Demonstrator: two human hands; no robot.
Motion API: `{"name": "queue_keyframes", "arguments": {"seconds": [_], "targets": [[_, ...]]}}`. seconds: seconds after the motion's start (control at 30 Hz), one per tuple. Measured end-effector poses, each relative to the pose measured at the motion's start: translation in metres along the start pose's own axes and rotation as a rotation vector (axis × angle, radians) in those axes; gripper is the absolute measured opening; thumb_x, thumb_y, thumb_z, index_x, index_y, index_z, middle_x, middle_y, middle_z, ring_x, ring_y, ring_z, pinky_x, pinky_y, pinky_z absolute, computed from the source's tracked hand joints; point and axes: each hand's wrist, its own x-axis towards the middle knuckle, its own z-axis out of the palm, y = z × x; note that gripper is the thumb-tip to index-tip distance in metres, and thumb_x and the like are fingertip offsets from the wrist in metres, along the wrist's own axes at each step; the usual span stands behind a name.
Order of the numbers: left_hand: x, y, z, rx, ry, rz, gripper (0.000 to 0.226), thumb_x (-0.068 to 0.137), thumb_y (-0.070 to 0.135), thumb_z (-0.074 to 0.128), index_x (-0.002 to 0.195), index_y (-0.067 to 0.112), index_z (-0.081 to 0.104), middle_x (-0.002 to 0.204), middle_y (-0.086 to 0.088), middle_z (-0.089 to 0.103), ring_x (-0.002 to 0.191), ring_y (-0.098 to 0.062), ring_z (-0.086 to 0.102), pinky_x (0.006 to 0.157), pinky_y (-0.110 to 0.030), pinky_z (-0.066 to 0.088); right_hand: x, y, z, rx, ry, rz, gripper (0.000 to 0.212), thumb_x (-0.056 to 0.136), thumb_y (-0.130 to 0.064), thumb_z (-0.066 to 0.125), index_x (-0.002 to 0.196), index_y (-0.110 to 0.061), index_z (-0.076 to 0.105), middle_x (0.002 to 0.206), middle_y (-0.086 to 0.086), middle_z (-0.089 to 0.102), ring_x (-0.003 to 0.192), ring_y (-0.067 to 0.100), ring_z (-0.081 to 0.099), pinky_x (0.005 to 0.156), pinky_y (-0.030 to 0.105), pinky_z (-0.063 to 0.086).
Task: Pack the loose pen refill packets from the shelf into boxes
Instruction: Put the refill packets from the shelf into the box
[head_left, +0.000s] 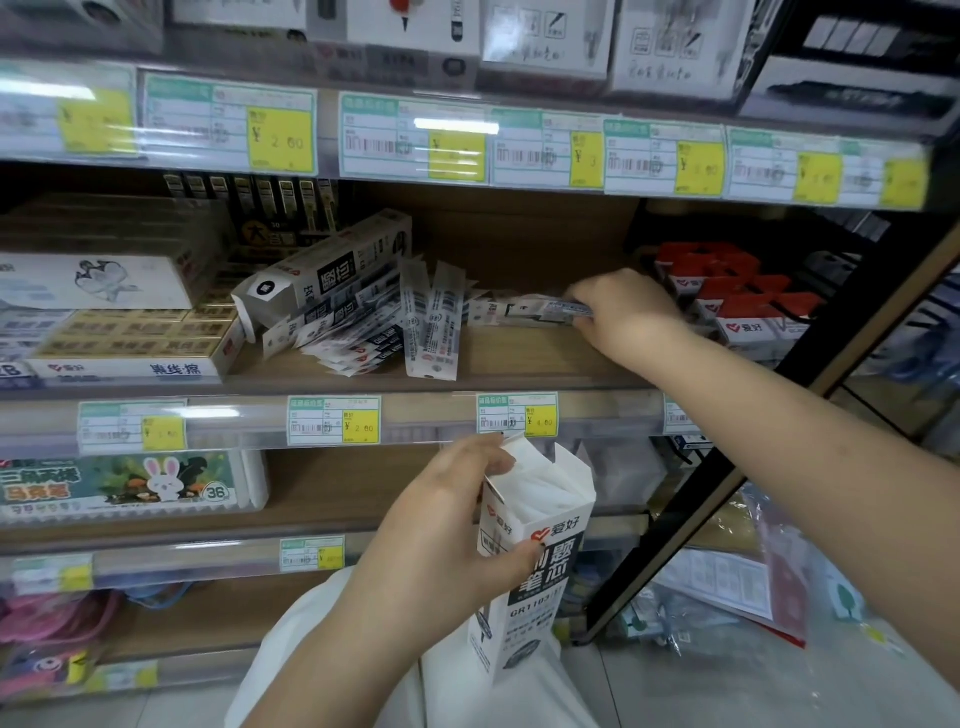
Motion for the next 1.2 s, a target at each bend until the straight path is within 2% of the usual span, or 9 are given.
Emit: {"name": "queue_keyframes", "arguments": {"seconds": [0.13, 0.53, 0.77, 0.87, 0.93, 1.03, 1.07, 1.13, 1.2], "targets": [[-0.001, 0.000, -0.001, -0.001, 0.005, -0.002, 0.058, 0.068, 0.035, 0.077, 0.118, 0.025, 0.051, 0.124, 0.029, 0.038, 0.112, 0.008, 0.042, 0.088, 0.004, 0.026, -0.002, 0.001, -0.002, 0.014, -0.020, 0.017, 0.040, 0.094, -0.015, 0.046, 0.133, -0.026, 0.050, 0.130, 0.011, 0.056, 0.112, 0.033, 0.055, 0.089, 0.040, 0.050], [-0.002, 0.000, -0.001, 0.008, -0.003, -0.011, 0.059, 0.068, 0.037, 0.076, 0.120, 0.026, 0.050, 0.128, 0.027, 0.038, 0.116, 0.007, 0.041, 0.090, 0.003, 0.026, -0.014, -0.005, -0.014, 0.103, 0.053, -0.032, 0.038, 0.094, -0.006, 0.040, 0.129, -0.019, 0.049, 0.127, 0.009, 0.054, 0.110, 0.031, 0.053, 0.084, 0.037, 0.048], [-0.003, -0.002, -0.003, 0.000, 0.010, -0.031, 0.058, 0.066, 0.034, 0.079, 0.116, 0.023, 0.053, 0.124, 0.026, 0.043, 0.109, 0.010, 0.042, 0.087, 0.004, 0.028, -0.037, -0.022, -0.025, 0.263, 0.231, -0.171, 0.029, 0.088, -0.007, 0.052, 0.117, -0.010, 0.058, 0.113, 0.012, 0.060, 0.104, 0.032, 0.055, 0.082, 0.040, 0.048], [-0.005, -0.002, -0.004, -0.019, 0.011, -0.032, 0.056, 0.064, 0.034, 0.079, 0.113, 0.024, 0.054, 0.120, 0.032, 0.042, 0.106, 0.016, 0.043, 0.085, 0.005, 0.027, -0.052, -0.037, -0.040, 0.319, 0.273, -0.246, 0.023, 0.088, -0.010, 0.055, 0.111, -0.010, 0.060, 0.098, 0.005, 0.060, 0.095, 0.026, 0.055, 0.075, 0.033, 0.044], [-0.007, -0.001, -0.005, -0.029, 0.018, -0.025, 0.054, 0.064, 0.032, 0.080, 0.111, 0.024, 0.055, 0.118, 0.036, 0.041, 0.110, 0.019, 0.038, 0.085, 0.005, 0.026, -0.067, -0.047, -0.053, 0.393, 0.284, -0.295, 0.015, 0.088, -0.009, 0.057, 0.103, -0.009, 0.060, 0.087, -0.002, 0.054, 0.085, 0.019, 0.051, 0.066, 0.030, 0.035], [-0.011, 0.000, -0.005, -0.022, 0.027, -0.015, 0.053, 0.064, 0.030, 0.081, 0.110, 0.026, 0.054, 0.115, 0.037, 0.042, 0.108, 0.023, 0.037, 0.085, 0.005, 0.026, -0.087, -0.061, -0.074, 0.546, 0.320, -0.333, 0.013, 0.085, -0.009, 0.058, 0.097, -0.006, 0.062, 0.092, 0.004, 0.066, 0.088, 0.021, 0.059, 0.072, 0.034, 0.045], [-0.012, 0.001, -0.005, -0.024, 0.029, -0.016, 0.053, 0.064, 0.030, 0.081, 0.110, 0.026, 0.054, 0.113, 0.036, 0.043, 0.107, 0.025, 0.037, 0.085, 0.005, 0.027, -0.093, -0.066, -0.082, 0.625, 0.342, -0.321, 0.013, 0.085, -0.009, 0.059, 0.096, -0.011, 0.064, 0.094, 0.002, 0.068, 0.090, 0.018, 0.061, 0.076, 0.033, 0.048], [-0.013, 0.002, -0.006, -0.027, 0.032, -0.020, 0.053, 0.064, 0.032, 0.080, 0.110, 0.028, 0.054, 0.111, 0.035, 0.045, 0.105, 0.026, 0.038, 0.083, 0.005, 0.027, -0.104, -0.072, -0.097, 0.825, 0.387, -0.290, 0.022, 0.086, -0.009, 0.060, 0.096, -0.028, 0.061, 0.092, -0.013, 0.066, 0.090, 0.004, 0.062, 0.079, 0.020, 0.051], [-0.015, 0.003, -0.006, -0.033, 0.040, -0.024, 0.053, 0.064, 0.033, 0.079, 0.109, 0.029, 0.053, 0.111, 0.034, 0.045, 0.105, 0.025, 0.039, 0.084, 0.005, 0.028, -0.114, -0.075, -0.110, 1.068, 0.409, -0.252, 0.024, 0.087, -0.008, 0.059, 0.092, -0.031, 0.059, 0.089, -0.019, 0.064, 0.087, -0.006, 0.062, 0.080, 0.014, 0.051]]}}
